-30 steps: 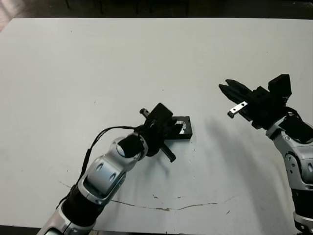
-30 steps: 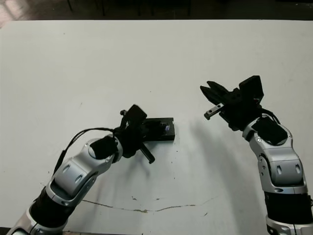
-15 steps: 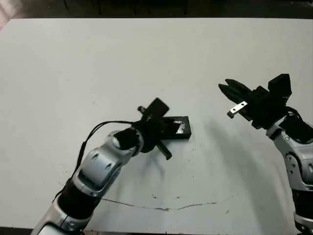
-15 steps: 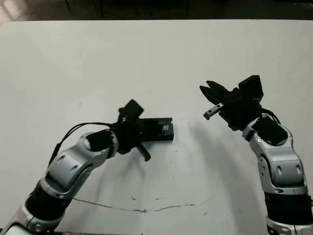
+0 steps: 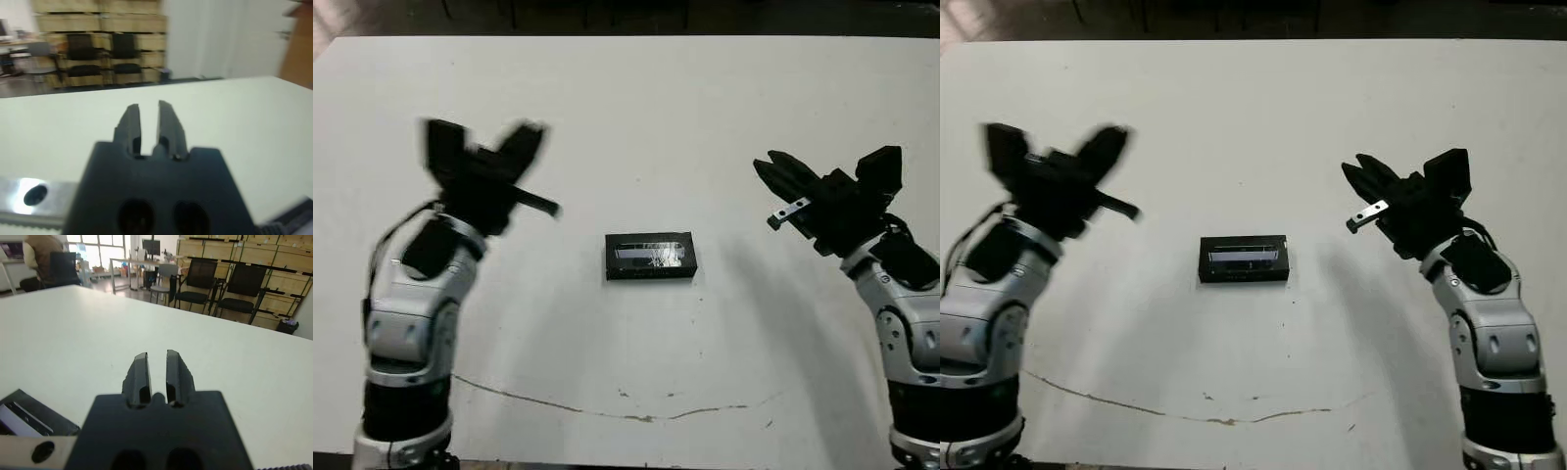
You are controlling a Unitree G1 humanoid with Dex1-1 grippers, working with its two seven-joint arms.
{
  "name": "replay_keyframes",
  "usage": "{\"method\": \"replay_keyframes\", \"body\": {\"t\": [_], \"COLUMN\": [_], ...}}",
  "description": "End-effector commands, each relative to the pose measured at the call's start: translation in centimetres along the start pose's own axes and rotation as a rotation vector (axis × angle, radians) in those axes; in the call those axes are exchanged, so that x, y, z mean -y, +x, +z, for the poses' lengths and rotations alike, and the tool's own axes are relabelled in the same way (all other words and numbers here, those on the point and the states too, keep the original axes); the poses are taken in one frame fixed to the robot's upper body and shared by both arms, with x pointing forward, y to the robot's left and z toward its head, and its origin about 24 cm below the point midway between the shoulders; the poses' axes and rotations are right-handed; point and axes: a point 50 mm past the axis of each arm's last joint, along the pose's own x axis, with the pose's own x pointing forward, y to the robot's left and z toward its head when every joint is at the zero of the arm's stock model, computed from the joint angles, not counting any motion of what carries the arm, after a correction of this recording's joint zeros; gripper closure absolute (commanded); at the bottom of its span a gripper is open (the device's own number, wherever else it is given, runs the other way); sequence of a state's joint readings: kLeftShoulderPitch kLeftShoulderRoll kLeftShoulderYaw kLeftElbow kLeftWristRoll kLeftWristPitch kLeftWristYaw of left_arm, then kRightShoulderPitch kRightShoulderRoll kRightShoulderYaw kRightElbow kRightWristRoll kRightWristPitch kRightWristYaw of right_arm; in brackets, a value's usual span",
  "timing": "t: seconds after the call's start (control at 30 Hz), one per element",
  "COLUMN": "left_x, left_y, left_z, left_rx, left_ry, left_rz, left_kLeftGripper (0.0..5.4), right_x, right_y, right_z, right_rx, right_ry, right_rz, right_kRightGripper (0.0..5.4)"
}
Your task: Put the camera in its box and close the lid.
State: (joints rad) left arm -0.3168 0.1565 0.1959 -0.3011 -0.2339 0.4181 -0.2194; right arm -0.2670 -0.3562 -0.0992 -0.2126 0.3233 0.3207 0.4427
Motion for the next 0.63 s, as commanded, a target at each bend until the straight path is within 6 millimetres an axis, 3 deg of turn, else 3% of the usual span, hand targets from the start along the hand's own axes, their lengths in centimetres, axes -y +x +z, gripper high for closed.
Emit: {"method": "replay_keyframes", "body": {"t": [0.03, 0.27, 0.63], "left_x": [-1.5, -2.4, -2.3], "left_y": [0.4, 1.3, 0.8], "left_z": [-0.9, -1.8, -2.7], "left_rx": [-0.015, -0.01, -0.024], "left_ry": [-0.029, -0.079, -0.089], "left_rz": [0.085, 0.204, 0.196], "left_kLeftGripper": [5.39, 5.39, 5.39], "right_x": [0.2, 0.7, 0.8], "right_y": [0.6, 2.2, 2.5], "right_z": [0.1, 0.4, -0.5], "right_rx": [0.007, 0.078, 0.079], "right_ry": [-0.003, -0.05, -0.034], "right_rz": [-0.074, -0.23, -0.254], "right_kRightGripper": [5.4, 5.4, 5.4]}}
